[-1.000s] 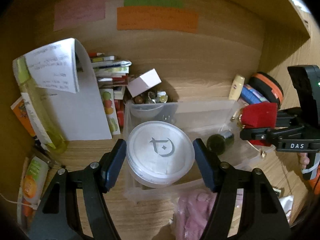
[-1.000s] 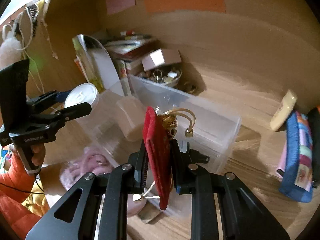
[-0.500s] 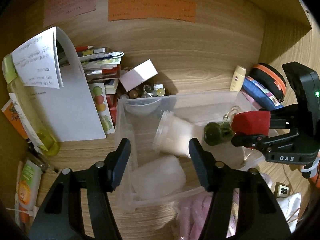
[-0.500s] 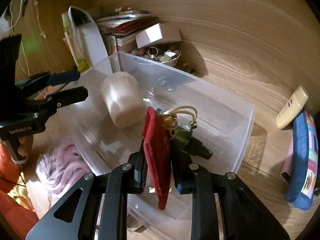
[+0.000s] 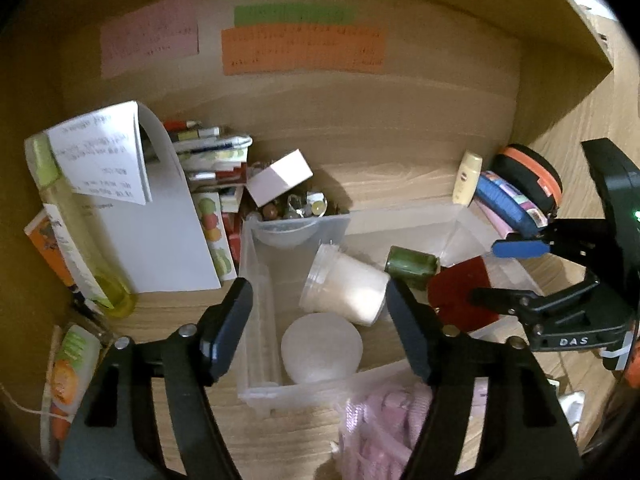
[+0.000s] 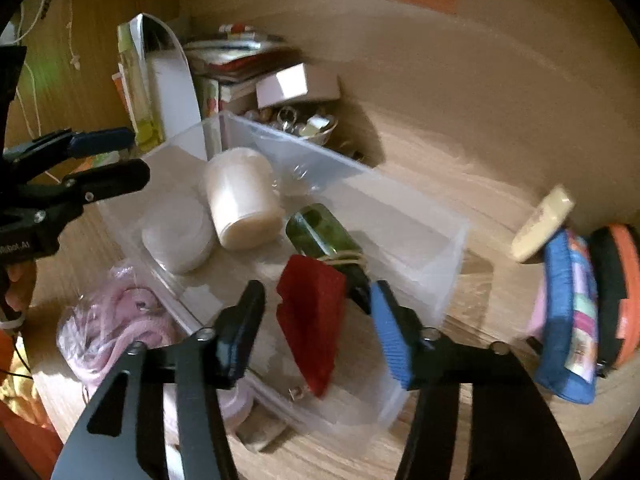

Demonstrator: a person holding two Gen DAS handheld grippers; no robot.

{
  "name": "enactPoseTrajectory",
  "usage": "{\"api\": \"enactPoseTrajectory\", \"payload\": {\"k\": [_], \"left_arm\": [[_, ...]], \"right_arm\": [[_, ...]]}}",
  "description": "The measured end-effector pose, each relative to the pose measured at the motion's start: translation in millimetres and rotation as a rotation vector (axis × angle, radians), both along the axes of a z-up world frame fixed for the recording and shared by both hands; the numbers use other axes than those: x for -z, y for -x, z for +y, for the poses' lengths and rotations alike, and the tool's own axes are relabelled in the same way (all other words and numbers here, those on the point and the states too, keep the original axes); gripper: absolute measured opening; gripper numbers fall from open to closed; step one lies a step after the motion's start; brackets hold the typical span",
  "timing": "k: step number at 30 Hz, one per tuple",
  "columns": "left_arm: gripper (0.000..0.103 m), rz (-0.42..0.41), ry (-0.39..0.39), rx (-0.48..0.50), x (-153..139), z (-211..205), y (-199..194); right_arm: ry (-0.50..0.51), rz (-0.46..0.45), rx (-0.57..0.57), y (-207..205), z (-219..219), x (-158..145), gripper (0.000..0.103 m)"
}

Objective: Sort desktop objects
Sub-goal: 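Drop the lid with left tool while right tool drops the red pouch into the bin, then grasp the bagged pink rope with left tool while right tool grasps the pink round device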

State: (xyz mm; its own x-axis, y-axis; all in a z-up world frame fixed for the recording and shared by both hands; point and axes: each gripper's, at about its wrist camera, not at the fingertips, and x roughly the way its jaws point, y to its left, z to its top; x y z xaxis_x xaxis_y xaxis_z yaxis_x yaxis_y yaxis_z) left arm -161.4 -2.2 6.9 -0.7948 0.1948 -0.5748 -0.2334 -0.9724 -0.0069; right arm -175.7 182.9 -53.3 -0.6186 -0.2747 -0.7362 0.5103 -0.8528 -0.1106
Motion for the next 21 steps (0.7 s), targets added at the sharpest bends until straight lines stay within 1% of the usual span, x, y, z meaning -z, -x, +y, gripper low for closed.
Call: {"api": "enactPoseTrajectory", "payload": {"k": [3, 4, 5, 6, 10, 14, 16, 17, 21], "left_arm": [[0.082, 0.015, 0.001, -0.001, -6.3, 1.8, -10.9], [0.088, 0.017, 0.001, 0.001, -8.0, 2.2, -15.4], [0.094, 0.018, 0.002, 0.002, -9.4, 2.7, -19.2], [0.096, 0.022, 0.003, 0.002, -11.0, 3.5, -24.8], [0.098, 0.02, 0.022, 0.01, -12.2, 6.6, -40.2], [0.1, -0.004, 0.041, 0.014, -5.5, 8.6, -52.4], [0.1, -0.026, 0.049, 0.012, 2.0, 9.4, -57.1], [0.1, -0.04, 0.05, 0.011, 6.4, 9.2, -57.7], [0.1, -0.122, 0.056, 0.004, 28.5, 8.8, -57.8]], "right_arm": [[-0.017, 0.049, 0.025, -14.8, 6.8, -7.3, 0.069], [-0.02, 0.064, 0.03, -21.7, 9.9, -9.8, 0.071], [-0.02, 0.071, 0.032, -25.3, 12.2, -11.2, 0.072], [-0.02, 0.077, 0.035, -30.3, 14.7, -12.7, 0.072], [-0.012, 0.088, 0.052, -51.3, 26.0, -18.7, 0.073], [-0.004, 0.1, 0.064, -70.6, 34.6, -21.9, 0.075], [0.008, 0.091, 0.058, -77.1, 35.9, -19.9, 0.08], [0.009, 0.086, 0.054, -80.3, 35.9, -18.6, 0.081], [0.022, 0.034, 0.025, -84.7, 27.5, -4.1, 0.082]]}}
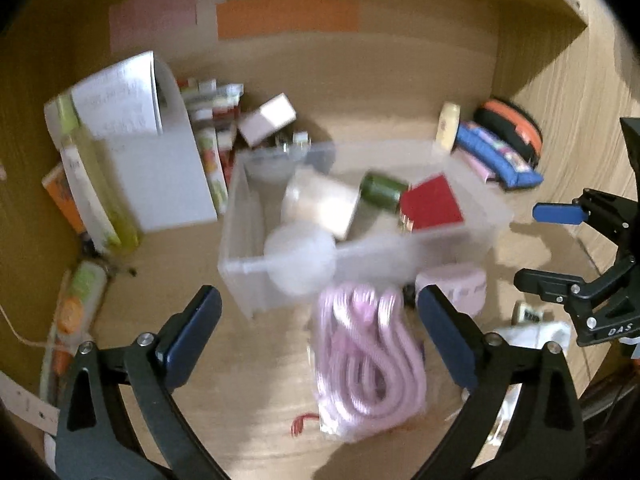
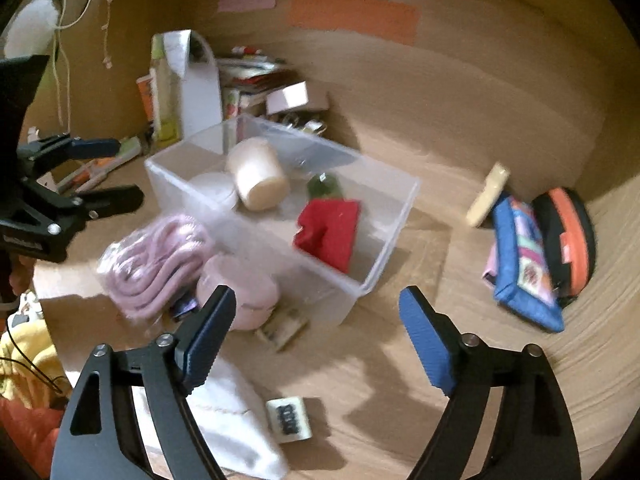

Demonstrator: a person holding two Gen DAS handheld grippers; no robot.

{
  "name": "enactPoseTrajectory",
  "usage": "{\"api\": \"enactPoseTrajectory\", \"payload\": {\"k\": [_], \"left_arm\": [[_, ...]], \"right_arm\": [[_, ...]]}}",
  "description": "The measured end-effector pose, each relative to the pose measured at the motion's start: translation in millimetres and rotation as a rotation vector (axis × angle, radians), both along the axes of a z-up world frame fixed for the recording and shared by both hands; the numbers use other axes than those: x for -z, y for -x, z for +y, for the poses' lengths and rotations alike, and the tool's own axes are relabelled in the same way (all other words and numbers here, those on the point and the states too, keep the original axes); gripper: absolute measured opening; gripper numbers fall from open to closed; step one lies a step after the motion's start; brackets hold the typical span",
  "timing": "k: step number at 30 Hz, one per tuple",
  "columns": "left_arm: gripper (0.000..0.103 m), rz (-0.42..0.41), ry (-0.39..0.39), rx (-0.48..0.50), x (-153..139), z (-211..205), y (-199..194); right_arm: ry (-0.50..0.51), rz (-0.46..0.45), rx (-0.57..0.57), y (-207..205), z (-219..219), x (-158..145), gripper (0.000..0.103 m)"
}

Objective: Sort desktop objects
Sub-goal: 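Grasp the bagged pink rope with left tool while right tool grasps the pink round device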

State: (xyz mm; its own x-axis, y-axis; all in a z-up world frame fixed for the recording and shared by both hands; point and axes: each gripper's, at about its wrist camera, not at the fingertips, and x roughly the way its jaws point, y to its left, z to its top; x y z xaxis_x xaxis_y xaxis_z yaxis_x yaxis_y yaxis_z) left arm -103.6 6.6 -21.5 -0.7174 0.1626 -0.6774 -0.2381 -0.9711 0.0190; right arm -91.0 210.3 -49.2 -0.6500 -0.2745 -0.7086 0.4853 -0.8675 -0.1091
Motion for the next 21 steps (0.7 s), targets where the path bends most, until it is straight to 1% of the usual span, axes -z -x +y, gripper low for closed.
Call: {"api": "enactPoseTrajectory", "payload": {"k": [3, 4, 9, 12, 15, 17, 18, 19, 21], "left_arm": [[0.1, -0.016, 0.004, -0.022, 9.8, -6.0, -4.9], [0.1, -0.019, 0.002, -0.03, 11.6, -9.2, -6.8], [0.1, -0.04, -0.006, -0.06, 19.2, -24.7, -15.1], [0.1, -0.069, -0.031, -0.055, 24.1, -28.0, -14.1], [0.1, -0.088, -0.037, -0.035, 29.4, -23.4, -11.3], [0.1, -0.094, -0.034, -0.014, 32.6, -18.1, -9.3], [0.1, -0.1, -0.033, -0.003, 34.3, -14.8, -7.4], [0.1, -0.11, -0.035, 0.011, 36.3, -10.9, -4.8], [0.1, -0.127, -0.031, 0.034, 39.7, -3.2, 0.4]], "right_arm": [[0.018, -0.052, -0.035, 2.6, -11.4, 13.1, 0.082], [0.029, -0.082, -0.053, 6.0, -17.1, 18.6, 0.082], [0.046, -0.17, -0.116, 19.4, -40.7, 36.9, 0.082], [0.039, -0.197, -0.125, 28.1, -49.9, 44.0, 0.082], [0.043, -0.233, -0.122, 37.9, -53.3, 49.8, 0.081], [0.07, -0.27, -0.121, 43.3, -51.5, 52.6, 0.079], [0.079, -0.273, -0.115, 44.4, -50.1, 52.3, 0.073], [0.089, -0.282, -0.117, 44.9, -47.8, 51.7, 0.063], [0.107, -0.291, -0.123, 43.2, -45.0, 50.3, 0.063]]}}
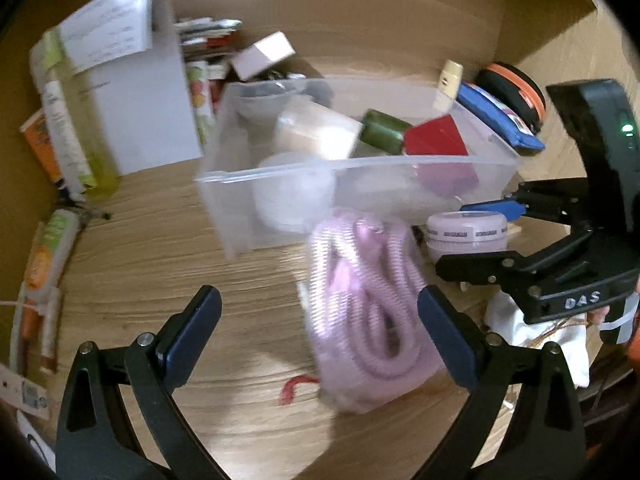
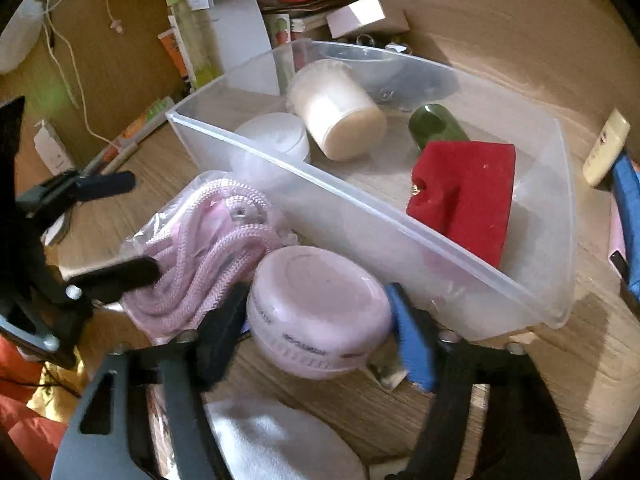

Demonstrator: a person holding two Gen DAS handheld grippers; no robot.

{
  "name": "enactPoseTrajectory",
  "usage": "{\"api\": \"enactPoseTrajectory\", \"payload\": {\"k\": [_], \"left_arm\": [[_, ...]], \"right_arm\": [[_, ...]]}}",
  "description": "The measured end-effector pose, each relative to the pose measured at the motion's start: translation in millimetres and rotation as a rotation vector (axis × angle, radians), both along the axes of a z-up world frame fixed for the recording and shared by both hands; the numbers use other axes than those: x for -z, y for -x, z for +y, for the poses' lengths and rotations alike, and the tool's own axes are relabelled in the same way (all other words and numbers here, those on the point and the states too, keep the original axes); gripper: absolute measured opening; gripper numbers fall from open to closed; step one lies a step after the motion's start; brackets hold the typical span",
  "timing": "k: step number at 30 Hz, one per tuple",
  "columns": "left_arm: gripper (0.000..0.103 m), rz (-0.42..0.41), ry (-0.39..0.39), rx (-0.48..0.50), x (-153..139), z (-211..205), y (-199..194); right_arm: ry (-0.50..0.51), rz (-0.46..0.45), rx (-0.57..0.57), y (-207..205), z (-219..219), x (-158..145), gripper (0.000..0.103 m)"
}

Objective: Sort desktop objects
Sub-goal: 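Grasp the bagged pink rope with left tool while right tool grasps the pink round device, then place the pink rope with left tool while right tool places the pink device into the bin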

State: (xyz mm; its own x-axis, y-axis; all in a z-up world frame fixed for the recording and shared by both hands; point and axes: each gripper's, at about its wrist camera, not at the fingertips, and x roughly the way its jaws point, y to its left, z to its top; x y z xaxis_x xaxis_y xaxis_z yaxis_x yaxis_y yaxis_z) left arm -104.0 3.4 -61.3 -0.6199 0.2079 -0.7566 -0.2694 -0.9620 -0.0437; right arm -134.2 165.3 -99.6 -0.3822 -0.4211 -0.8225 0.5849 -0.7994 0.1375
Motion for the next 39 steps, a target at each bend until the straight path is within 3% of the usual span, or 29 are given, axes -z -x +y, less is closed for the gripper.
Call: {"api": "enactPoseTrajectory", "payload": {"k": [12, 14, 16, 23, 39], "left_arm": [[0.099, -0.138, 0.025, 0.059, 26.0, 37.5, 37.4], [0.087, -0.148, 0.005, 0.051, 28.5, 37.9, 40.3], [0.073, -0.131, 0.021, 0.04, 27.1, 38.4, 39.8], [0.053, -0.106, -0.033, 0.004, 19.8, 20.9, 31.6], [0.049, 0.117, -0.15, -0.076, -48.6, -28.1, -6.1]], "right_arm": [[0.018, 0.115, 0.044, -28.5, 40.7, -30.2, 0.063], [0.024, 0.121, 0.051, -29.3, 45.3, -32.6, 0.063], [0.027, 0.127, 0.055, -30.4, 48.7, -33.7, 0.063], [0.041, 0.146, 0.07, -30.2, 54.5, -37.1, 0.063], [0.093, 0.197, 0.13, -26.3, 67.5, -68.2, 0.063]]}}
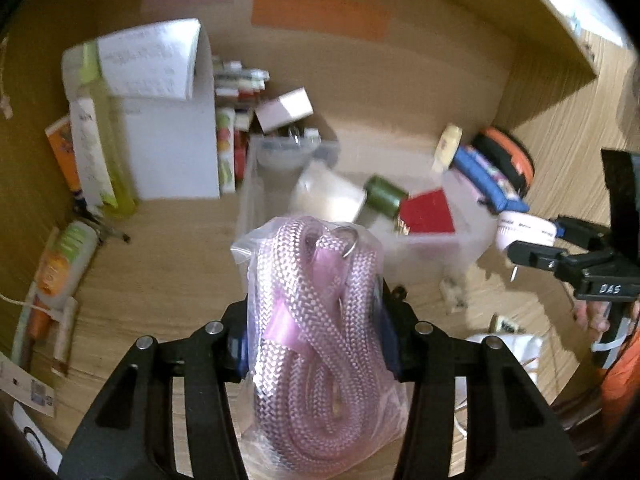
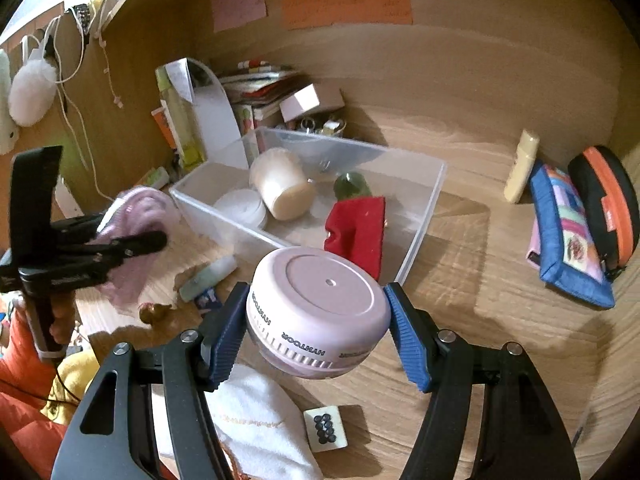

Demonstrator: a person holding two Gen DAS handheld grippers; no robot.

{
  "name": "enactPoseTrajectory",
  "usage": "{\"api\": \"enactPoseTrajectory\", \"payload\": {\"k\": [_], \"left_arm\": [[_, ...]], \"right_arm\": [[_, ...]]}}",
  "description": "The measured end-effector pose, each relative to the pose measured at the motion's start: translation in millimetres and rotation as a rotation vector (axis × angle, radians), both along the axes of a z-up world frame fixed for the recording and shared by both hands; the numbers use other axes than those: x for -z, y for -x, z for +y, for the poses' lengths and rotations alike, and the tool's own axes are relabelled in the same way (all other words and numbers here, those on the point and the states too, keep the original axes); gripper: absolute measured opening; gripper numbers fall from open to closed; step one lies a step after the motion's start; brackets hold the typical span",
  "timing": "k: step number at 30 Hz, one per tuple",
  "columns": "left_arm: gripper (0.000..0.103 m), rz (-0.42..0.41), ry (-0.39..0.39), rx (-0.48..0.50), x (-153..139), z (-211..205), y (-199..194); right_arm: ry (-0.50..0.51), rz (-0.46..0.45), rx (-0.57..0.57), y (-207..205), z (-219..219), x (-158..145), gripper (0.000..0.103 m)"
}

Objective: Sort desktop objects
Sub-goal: 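Place the pink rope with left tool while right tool places the pink device into the bin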

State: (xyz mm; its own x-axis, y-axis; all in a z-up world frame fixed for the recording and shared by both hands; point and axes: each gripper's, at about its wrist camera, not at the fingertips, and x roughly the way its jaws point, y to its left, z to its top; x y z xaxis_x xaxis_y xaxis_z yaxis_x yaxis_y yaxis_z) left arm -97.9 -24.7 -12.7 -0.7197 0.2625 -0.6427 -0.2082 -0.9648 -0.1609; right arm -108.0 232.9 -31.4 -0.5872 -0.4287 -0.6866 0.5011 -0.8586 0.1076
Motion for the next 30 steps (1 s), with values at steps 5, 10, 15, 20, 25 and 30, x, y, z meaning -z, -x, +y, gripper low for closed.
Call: {"api": "enactPoseTrajectory", "payload": {"k": [5, 10, 15, 20, 25, 30], "left_arm": [[0.049, 0.056, -0.011, -0.012, -21.1, -7.2, 3.8], [0.049, 0.094, -0.016, -0.012, -32.6, -11.9, 12.3], [0.049, 0.116, -0.014, -0.008, -40.0, -9.6, 29.4], [0.049, 0.127, -0.017, -0.023, -43.9, -9.6, 55.0], [0.049, 0.11, -0.023, -0.026, -36.9, -6.4, 78.9], [0.049, 0.057, -0.025, -0.017, -17.8, -0.4, 100.1]], "right_arm": [[0.023, 0.04, 0.015, 4.6, 2.6, -15.6, 0.063], [0.033, 0.09, 0.035, 11.0, 4.4, -31.5, 0.063], [0.044, 0.116, 0.036, 21.5, 1.8, -41.7, 0.063], [0.049, 0.117, 0.018, 38.6, -11.3, -39.3, 0.063], [0.054, 0.082, -0.008, 58.4, -31.1, -23.8, 0.063], [0.076, 0.041, -0.026, 77.1, -46.3, -7.1, 0.063]]}}
